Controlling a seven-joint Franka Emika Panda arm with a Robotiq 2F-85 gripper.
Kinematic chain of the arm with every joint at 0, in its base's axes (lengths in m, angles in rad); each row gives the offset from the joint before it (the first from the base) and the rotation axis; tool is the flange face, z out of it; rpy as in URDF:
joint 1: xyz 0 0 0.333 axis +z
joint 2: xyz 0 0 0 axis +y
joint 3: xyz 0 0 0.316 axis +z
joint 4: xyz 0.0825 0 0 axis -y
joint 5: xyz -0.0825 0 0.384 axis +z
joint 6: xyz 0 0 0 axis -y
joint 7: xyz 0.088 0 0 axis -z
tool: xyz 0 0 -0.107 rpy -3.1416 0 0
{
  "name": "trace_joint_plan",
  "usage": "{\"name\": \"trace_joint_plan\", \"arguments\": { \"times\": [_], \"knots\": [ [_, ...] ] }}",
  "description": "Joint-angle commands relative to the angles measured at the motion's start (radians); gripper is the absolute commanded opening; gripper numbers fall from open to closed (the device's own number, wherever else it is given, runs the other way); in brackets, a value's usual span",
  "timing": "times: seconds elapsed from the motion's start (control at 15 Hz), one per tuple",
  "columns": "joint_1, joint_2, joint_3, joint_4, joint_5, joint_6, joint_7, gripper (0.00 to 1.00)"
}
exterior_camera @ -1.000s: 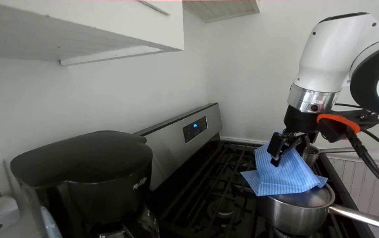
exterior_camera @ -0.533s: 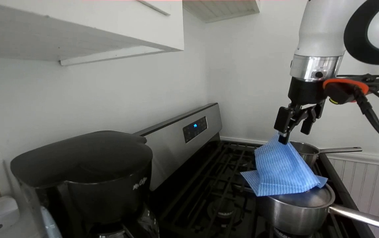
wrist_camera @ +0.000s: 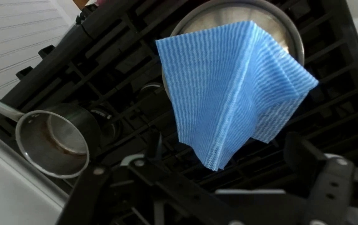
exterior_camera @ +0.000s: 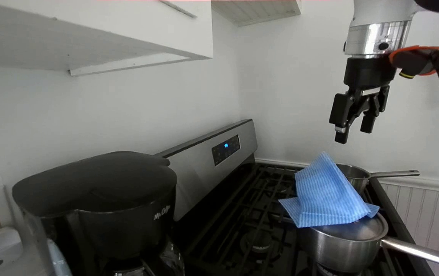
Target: Pick up the silver pot lid with the blue cloth and put it on the silver pot on the bottom left side of the stove
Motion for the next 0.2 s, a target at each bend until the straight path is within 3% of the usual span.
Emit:
{"name": "trace_joint_plan", "arguments": {
  "times": [0.0, 0.13],
  "knots": [
    [0.015, -0.006, -0.013, 0.009, 0.005, -0.013, -0.017, 1.00],
    [0.020, -0.016, -0.021, 0.014, 0.012, -0.018, -0.038, 1.00]
  ]
}}
